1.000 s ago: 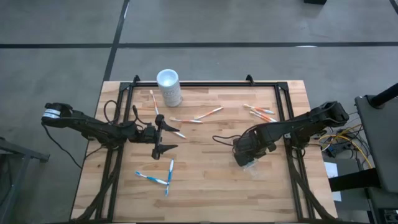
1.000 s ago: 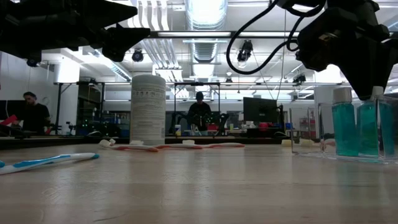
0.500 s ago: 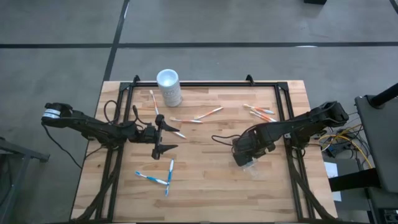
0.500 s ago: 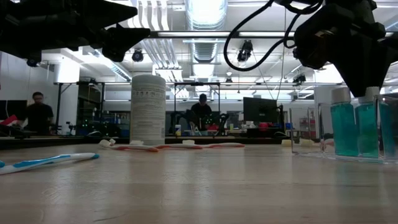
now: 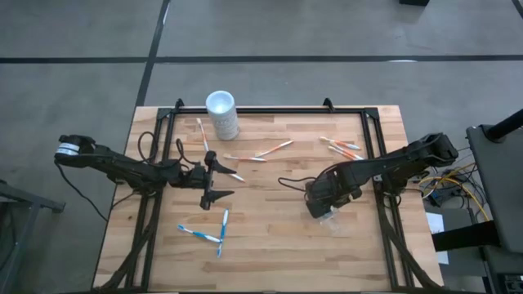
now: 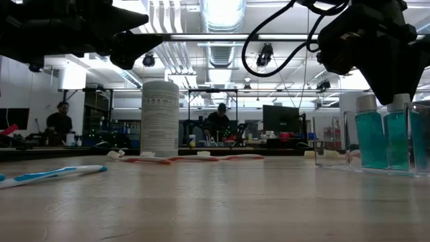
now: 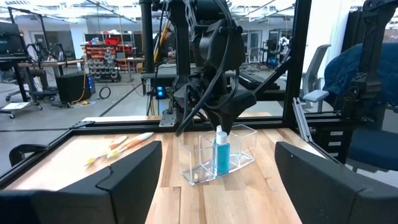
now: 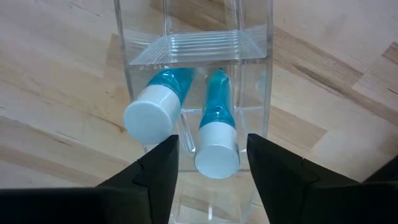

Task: Pick & Place toothbrushing station
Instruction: Put the orange toothbrush into the top section of the transparent organizer

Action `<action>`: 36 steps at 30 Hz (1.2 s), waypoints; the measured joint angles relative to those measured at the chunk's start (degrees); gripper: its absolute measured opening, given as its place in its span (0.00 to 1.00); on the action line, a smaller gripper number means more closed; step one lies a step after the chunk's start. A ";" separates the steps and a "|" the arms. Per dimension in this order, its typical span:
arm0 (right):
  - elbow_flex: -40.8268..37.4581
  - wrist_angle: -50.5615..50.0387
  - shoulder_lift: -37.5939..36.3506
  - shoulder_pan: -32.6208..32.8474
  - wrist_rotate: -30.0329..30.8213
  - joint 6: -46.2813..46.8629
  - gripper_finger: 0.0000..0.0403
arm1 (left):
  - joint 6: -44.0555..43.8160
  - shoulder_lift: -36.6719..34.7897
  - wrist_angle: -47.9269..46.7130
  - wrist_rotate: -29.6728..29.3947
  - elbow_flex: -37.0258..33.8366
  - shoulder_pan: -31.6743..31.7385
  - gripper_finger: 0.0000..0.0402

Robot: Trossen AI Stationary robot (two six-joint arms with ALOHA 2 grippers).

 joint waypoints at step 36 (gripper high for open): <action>5.29 -4.02 -0.20 0.02 -0.59 0.42 0.37 | -0.01 0.00 -0.10 -0.01 0.00 0.00 0.79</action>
